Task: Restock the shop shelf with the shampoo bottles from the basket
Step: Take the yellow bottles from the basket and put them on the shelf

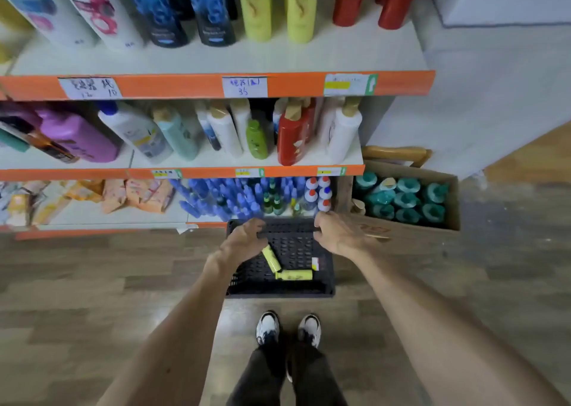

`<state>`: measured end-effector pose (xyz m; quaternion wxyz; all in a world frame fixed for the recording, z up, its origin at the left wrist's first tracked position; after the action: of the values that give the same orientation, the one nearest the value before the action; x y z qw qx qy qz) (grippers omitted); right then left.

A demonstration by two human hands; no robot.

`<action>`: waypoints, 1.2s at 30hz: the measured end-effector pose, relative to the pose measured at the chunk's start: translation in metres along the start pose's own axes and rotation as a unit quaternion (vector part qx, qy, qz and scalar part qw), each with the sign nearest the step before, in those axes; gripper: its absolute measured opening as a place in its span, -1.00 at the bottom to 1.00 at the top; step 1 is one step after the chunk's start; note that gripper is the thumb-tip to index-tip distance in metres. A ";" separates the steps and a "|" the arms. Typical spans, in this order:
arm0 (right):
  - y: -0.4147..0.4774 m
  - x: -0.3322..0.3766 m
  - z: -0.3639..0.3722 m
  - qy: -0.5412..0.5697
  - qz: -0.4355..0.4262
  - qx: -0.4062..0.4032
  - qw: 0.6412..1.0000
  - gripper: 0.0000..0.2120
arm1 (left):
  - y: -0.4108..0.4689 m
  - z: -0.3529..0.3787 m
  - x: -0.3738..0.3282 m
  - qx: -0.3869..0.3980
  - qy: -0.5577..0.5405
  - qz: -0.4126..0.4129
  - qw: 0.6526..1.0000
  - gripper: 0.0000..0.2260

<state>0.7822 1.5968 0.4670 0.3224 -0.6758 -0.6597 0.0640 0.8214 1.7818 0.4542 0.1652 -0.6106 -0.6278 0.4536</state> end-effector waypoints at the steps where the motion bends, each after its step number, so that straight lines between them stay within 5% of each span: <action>1: 0.008 -0.005 0.011 0.005 0.000 -0.002 1.000 -0.72 | 0.012 0.007 0.003 -0.003 0.007 0.000 1.000 -0.51; 10: 0.091 -0.042 0.116 0.016 -0.006 -0.053 0.998 -0.45 | 0.120 0.071 0.036 -0.105 0.141 0.058 0.983 -0.29; 19: 0.182 -0.094 0.293 -0.035 -0.021 -0.009 0.999 -0.34 | 0.261 0.195 0.121 -0.083 0.249 0.034 0.964 -0.27; 29: 0.296 -0.171 0.510 -0.031 -0.041 0.078 0.996 -0.36 | 0.455 0.333 0.232 -0.023 0.222 0.009 0.975 -0.35; 36: 0.381 -0.201 0.595 -0.063 -0.092 0.132 0.985 -0.35 | 0.579 0.349 0.257 -0.040 0.188 0.011 0.981 -0.31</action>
<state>0.7779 1.6484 -0.2656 0.3711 -0.5581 -0.7241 0.1629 0.8610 1.7979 -0.2679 0.2511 -0.6978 -0.5963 0.3073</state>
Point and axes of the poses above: each hand's wrist, its own y-axis towards the middle knuckle, its own z-axis out of the palm, x = y × z, the point moved 10 cm from there along y, towards the middle knuckle, and after that the axes turned 11 degrees about -z, right-handed, at the moved point
